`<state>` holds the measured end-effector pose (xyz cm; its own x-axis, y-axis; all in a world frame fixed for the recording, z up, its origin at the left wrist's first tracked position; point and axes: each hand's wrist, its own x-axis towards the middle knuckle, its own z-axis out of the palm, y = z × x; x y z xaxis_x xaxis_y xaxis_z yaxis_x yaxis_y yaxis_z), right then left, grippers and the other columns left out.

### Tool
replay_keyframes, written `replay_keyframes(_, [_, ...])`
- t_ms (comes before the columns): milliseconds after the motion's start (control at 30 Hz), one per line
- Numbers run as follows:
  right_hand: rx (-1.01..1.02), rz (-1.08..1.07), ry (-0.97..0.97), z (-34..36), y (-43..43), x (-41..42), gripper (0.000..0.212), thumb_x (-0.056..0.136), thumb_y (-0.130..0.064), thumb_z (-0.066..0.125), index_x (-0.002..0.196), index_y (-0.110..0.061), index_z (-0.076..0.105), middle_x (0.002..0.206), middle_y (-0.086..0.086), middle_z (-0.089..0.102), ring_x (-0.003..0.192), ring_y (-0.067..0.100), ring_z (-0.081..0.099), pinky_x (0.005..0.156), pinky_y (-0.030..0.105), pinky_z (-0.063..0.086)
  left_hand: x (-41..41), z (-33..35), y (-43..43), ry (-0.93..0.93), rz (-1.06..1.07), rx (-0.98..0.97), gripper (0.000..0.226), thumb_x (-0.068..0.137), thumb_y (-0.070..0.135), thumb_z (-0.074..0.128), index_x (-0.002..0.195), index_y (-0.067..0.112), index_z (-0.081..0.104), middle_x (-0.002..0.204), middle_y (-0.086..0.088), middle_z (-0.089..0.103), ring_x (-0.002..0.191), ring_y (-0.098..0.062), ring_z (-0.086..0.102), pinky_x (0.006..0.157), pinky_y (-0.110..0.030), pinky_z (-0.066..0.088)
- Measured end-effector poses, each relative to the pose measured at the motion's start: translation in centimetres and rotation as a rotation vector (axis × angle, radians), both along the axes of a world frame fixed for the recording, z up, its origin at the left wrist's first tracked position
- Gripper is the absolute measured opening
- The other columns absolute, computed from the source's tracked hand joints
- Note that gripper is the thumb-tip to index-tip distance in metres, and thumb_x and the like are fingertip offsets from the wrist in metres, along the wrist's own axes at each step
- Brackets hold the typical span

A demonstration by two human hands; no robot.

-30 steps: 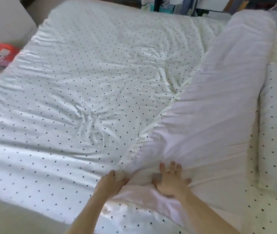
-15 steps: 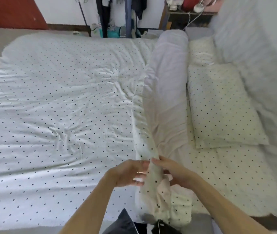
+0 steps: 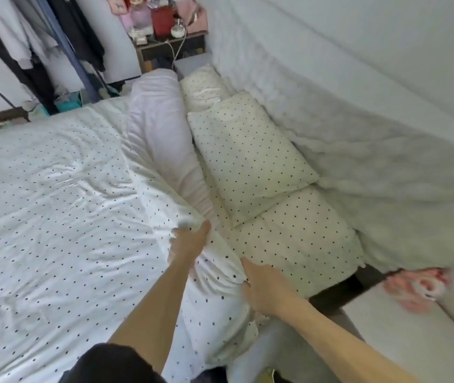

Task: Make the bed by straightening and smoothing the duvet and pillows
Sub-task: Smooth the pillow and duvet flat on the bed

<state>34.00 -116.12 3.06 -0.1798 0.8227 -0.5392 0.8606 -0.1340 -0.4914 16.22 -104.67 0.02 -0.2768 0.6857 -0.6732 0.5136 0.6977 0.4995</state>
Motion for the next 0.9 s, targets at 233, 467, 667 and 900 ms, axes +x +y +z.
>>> replay_keyframes(233, [0.007, -0.043, -0.059, 6.1, 3.7, 7.0, 0.019, 0.085, -0.038, 0.046, 0.103, -0.032, 0.051, 0.089, -0.005, 0.066, 0.086, 0.022, 0.064, 0.082, 0.041, 0.054, 4.3, 4.1, 5.1, -0.074, 0.095, 0.116, 0.037, 0.074, 0.021, 0.056, 0.107, 0.004, 0.058, 0.087, -0.009, 0.059, 0.081, -0.029, 0.062, 0.076, -0.043, 0.060])
replay_keyframes(467, [0.168, -0.260, 0.121, 6.9, 8.2, 9.4, 0.074, 0.080, -0.051, 0.055, 0.147, -0.045, 0.024, 0.123, -0.012, 0.056, 0.110, 0.020, 0.059, 0.089, 0.039, 0.048, 14.5, 7.5, 11.2, -0.365, 0.138, 0.219, 0.034, 0.076, 0.014, 0.051, 0.105, -0.003, 0.060, 0.080, -0.011, 0.049, 0.057, -0.018, 0.036, 0.052, -0.029, 0.031])
replay_keyframes(667, [0.529, -0.325, 0.003, 4.5, 11.5, 17.9, 0.045, 0.092, -0.021, 0.036, 0.132, -0.034, 0.052, 0.108, -0.004, 0.067, 0.088, 0.028, 0.064, 0.077, 0.042, 0.055, 20.7, 8.0, 13.4, -0.407, 0.426, 0.394, 0.012, 0.074, 0.010, 0.049, 0.083, 0.013, 0.056, 0.076, -0.006, 0.054, 0.070, -0.024, 0.046, 0.057, -0.030, 0.035])
replay_keyframes(900, [0.534, -0.797, 0.103, -2.1, 9.4, 35.5, 0.025, 0.095, -0.012, 0.045, 0.103, -0.015, 0.069, 0.081, 0.006, 0.071, 0.069, 0.029, 0.061, 0.061, 0.040, 0.051, 40.4, 6.4, 13.9, -0.324, 0.175, 0.636, 0.014, 0.079, 0.008, 0.052, 0.071, 0.016, 0.044, 0.071, 0.001, 0.052, 0.065, -0.018, 0.049, 0.059, -0.033, 0.039])
